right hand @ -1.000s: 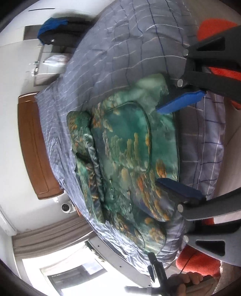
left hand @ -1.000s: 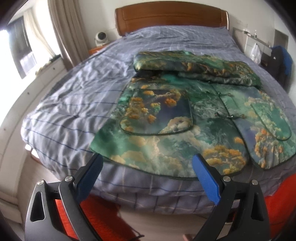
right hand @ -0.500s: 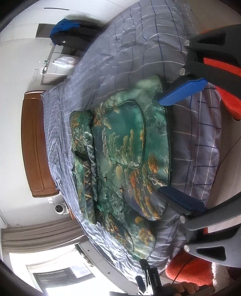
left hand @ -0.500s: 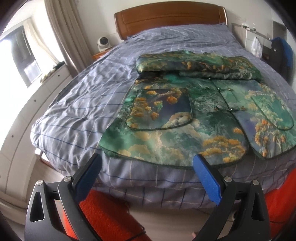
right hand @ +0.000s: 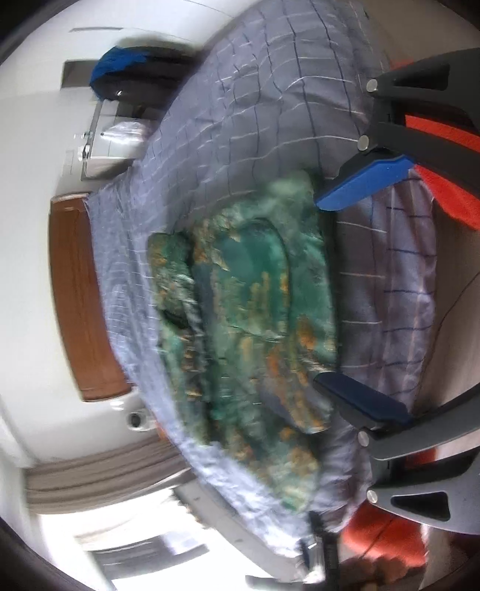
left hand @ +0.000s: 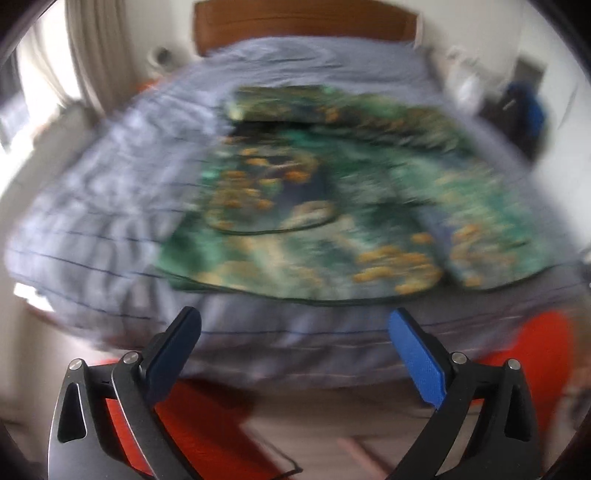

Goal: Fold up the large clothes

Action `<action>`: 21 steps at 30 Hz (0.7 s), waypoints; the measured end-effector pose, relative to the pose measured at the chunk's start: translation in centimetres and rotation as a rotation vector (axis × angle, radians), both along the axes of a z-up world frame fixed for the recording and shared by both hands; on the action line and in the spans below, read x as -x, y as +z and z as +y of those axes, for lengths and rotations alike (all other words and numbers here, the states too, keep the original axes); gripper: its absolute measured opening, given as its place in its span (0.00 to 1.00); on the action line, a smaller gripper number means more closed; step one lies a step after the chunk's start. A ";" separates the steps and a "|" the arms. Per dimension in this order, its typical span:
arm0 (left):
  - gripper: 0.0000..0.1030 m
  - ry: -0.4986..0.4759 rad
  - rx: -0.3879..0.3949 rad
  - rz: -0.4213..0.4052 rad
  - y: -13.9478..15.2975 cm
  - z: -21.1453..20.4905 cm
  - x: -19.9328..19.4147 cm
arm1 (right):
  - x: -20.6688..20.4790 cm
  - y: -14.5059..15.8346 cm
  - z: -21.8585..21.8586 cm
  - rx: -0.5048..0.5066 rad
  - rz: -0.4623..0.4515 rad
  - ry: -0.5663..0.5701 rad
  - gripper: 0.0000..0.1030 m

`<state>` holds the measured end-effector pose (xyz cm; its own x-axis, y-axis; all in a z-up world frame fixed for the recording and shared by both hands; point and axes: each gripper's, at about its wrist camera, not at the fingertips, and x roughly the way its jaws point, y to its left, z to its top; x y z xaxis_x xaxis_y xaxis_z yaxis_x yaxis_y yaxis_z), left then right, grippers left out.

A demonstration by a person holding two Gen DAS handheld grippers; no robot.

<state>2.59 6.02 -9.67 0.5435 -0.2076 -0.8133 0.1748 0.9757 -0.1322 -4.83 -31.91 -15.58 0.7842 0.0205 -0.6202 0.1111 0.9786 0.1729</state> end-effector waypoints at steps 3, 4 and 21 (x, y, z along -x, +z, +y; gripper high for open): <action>0.98 0.014 0.044 0.059 -0.8 2.0 -0.4 | 1.3 2.0 -2.3 -0.028 -0.154 -0.040 0.92; 0.98 0.018 0.015 0.057 -1.0 2.2 -0.4 | 1.6 2.6 -2.9 -0.017 -0.208 -0.034 1.00; 0.99 0.090 -0.003 0.187 -8.0 11.0 -14.1 | -11.4 -4.9 -12.4 -0.207 0.185 0.168 1.00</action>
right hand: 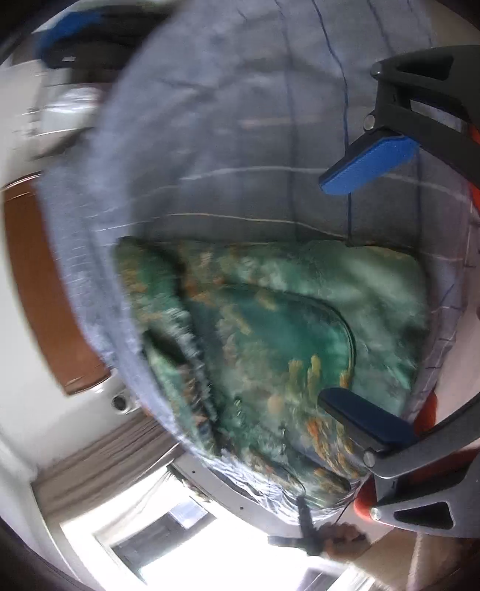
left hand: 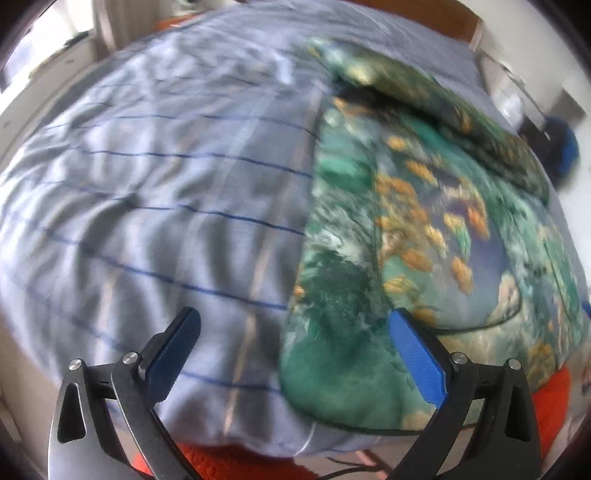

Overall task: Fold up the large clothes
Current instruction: 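Grasp the other side edge of the jacket with both grippers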

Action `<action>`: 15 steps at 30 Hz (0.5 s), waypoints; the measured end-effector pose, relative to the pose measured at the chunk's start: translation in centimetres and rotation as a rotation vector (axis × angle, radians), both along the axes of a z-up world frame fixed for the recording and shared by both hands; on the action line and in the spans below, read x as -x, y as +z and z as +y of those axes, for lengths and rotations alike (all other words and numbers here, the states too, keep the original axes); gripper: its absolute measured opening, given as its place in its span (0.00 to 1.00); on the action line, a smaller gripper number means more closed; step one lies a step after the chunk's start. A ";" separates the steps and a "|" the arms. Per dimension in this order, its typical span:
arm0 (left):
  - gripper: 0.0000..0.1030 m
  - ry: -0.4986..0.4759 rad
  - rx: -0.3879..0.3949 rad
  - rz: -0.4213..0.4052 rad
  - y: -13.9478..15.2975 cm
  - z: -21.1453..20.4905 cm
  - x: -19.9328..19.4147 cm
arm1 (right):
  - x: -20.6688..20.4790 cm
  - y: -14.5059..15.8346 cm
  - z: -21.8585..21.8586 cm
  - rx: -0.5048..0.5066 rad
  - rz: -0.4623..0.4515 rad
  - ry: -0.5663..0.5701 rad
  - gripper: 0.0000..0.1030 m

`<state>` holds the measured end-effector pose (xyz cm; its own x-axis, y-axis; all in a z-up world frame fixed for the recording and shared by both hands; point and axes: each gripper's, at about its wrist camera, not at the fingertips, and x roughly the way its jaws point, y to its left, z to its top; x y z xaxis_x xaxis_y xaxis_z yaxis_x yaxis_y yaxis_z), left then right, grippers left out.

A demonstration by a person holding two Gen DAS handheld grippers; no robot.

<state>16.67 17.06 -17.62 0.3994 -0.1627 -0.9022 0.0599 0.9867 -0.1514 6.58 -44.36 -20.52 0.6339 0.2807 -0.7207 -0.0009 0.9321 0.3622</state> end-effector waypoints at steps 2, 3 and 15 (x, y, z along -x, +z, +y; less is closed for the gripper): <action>0.99 -0.021 0.010 0.034 -1.1 -0.2 -0.5 | -2.1 -2.3 0.3 -0.059 0.074 0.056 1.00; 0.99 -0.013 0.042 0.056 -1.6 0.2 -0.7 | -2.7 -3.0 0.7 -0.067 0.094 0.078 0.98; 0.11 -0.053 -0.056 0.050 0.6 -3.0 0.8 | -3.7 -1.4 4.5 -0.006 0.191 0.157 0.16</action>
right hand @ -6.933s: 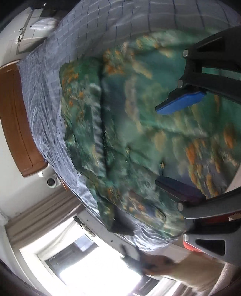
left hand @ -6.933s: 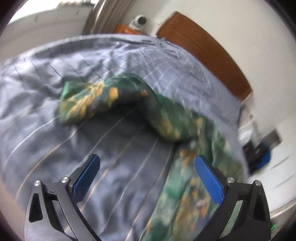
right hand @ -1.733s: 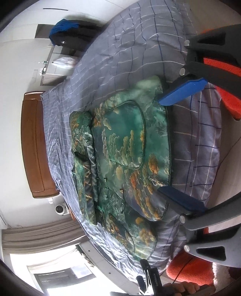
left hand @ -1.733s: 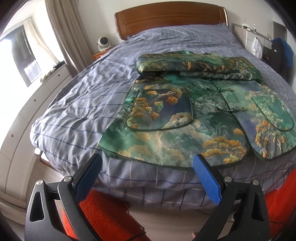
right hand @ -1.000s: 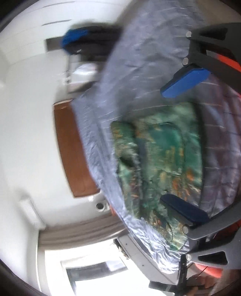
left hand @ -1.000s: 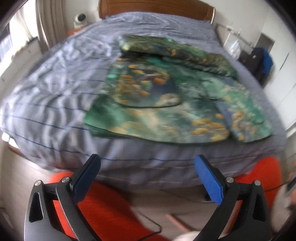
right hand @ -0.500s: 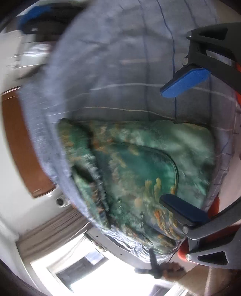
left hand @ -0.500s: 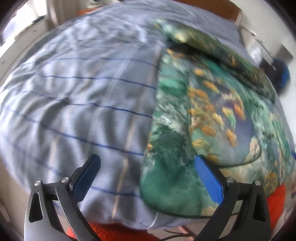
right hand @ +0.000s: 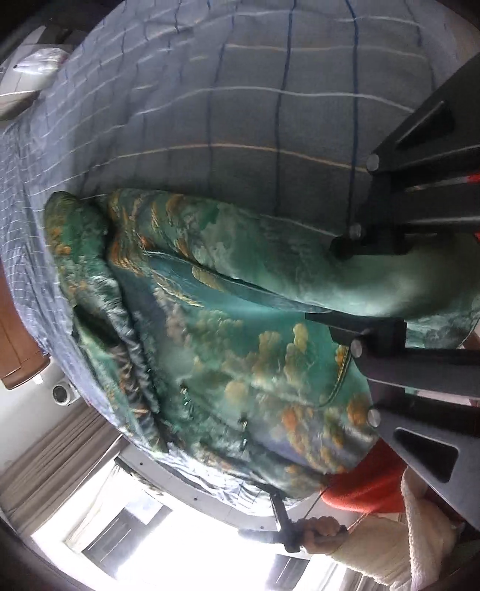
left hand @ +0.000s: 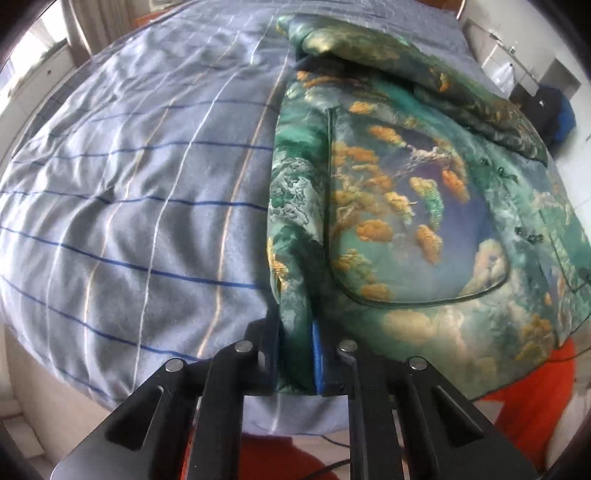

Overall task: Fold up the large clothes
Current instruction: 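Grasp the other side edge of the jacket with both grippers, then fold the held side edge over the jacket body with both grippers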

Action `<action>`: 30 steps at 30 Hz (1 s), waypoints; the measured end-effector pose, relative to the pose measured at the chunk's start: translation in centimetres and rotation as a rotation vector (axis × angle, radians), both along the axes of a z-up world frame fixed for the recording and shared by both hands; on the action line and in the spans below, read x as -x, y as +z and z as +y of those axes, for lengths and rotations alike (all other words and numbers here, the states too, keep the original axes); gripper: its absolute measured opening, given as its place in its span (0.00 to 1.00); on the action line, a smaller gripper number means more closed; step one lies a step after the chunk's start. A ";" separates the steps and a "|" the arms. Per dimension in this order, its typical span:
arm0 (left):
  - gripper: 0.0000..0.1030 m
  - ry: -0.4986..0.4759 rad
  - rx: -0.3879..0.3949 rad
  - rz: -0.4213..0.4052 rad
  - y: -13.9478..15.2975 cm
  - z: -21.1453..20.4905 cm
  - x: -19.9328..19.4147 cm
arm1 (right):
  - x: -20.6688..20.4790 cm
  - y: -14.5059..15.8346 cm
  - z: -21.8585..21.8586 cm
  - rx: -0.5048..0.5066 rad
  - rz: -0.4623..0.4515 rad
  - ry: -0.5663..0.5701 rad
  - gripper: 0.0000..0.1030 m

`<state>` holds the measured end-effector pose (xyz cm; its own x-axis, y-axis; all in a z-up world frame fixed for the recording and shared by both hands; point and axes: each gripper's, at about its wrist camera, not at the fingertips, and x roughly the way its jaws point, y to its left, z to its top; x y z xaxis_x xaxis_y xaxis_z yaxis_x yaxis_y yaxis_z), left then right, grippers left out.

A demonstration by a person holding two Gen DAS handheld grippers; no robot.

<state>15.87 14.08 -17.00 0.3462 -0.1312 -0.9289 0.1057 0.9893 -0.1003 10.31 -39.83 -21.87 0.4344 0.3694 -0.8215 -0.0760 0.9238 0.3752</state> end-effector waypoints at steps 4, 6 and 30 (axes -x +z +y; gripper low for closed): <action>0.09 0.000 0.032 -0.037 1.5 0.4 1.2 | 1.0 2.0 0.3 0.003 -0.035 0.002 0.14; 0.08 -0.009 0.044 -0.049 2.1 0.9 1.7 | 1.3 2.5 0.3 -0.005 -0.044 0.000 0.13; 0.08 0.030 0.421 -0.245 16.1 1.7 0.1 | 0.8 8.5 -5.5 -0.470 -0.135 -0.063 0.11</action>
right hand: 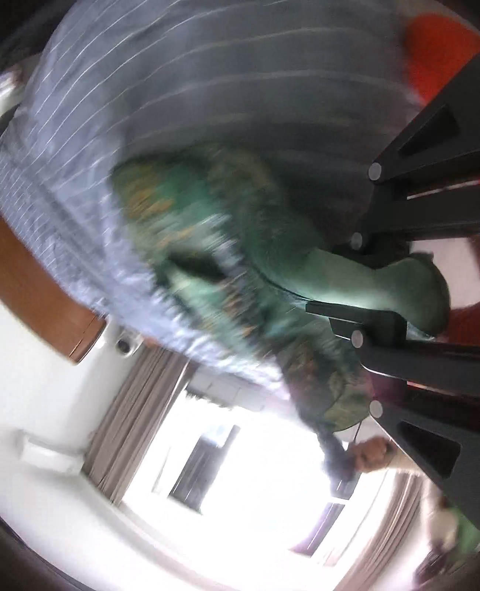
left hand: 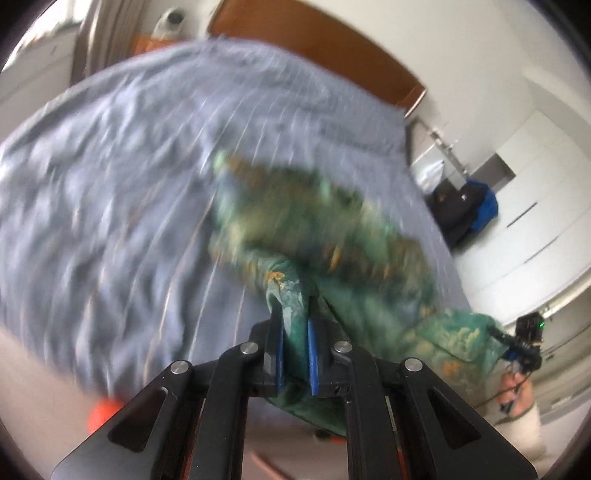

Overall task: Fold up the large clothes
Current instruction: 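Fold the held side edge over the jacket body with both grippers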

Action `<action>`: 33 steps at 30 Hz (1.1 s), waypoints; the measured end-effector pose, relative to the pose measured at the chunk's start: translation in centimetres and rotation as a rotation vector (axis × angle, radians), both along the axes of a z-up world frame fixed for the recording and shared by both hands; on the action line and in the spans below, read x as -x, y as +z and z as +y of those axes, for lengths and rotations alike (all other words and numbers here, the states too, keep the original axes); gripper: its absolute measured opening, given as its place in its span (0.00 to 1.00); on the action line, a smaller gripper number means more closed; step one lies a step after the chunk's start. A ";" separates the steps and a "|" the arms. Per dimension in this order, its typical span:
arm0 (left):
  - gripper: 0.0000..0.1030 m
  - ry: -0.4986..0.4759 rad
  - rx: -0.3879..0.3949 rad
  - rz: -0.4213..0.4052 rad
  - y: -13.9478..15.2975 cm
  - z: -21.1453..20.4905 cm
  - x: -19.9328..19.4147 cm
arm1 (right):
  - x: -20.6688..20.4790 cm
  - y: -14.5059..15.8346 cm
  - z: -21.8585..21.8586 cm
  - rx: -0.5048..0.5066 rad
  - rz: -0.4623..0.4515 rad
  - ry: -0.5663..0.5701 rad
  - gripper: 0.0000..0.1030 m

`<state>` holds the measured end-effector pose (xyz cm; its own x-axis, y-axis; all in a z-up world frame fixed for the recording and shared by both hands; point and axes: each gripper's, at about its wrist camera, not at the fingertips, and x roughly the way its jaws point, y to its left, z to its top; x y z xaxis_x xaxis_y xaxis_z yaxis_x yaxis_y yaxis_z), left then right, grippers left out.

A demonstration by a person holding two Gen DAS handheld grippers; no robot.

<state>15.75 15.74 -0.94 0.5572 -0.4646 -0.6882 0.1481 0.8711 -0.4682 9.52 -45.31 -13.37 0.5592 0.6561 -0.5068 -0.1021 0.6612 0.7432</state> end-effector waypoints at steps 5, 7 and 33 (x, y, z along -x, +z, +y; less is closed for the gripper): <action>0.08 0.043 -0.072 -0.027 2.0 -3.1 -12.7 | -10.3 3.8 -1.2 -0.007 -0.055 -0.038 0.10; 0.08 0.076 -0.085 0.002 1.3 -3.7 -16.7 | -14.5 3.4 -2.4 -0.009 -0.028 -0.079 0.10; 0.98 0.292 -0.218 0.078 -4.3 -2.2 -29.2 | -30.5 -8.9 -10.4 -0.244 0.258 -0.362 1.00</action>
<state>44.95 13.51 -5.28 0.5866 -0.1312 -0.7992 -0.1507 0.9519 -0.2669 40.01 -55.74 -22.22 0.6496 0.5600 -0.5142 0.3087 0.4238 0.8515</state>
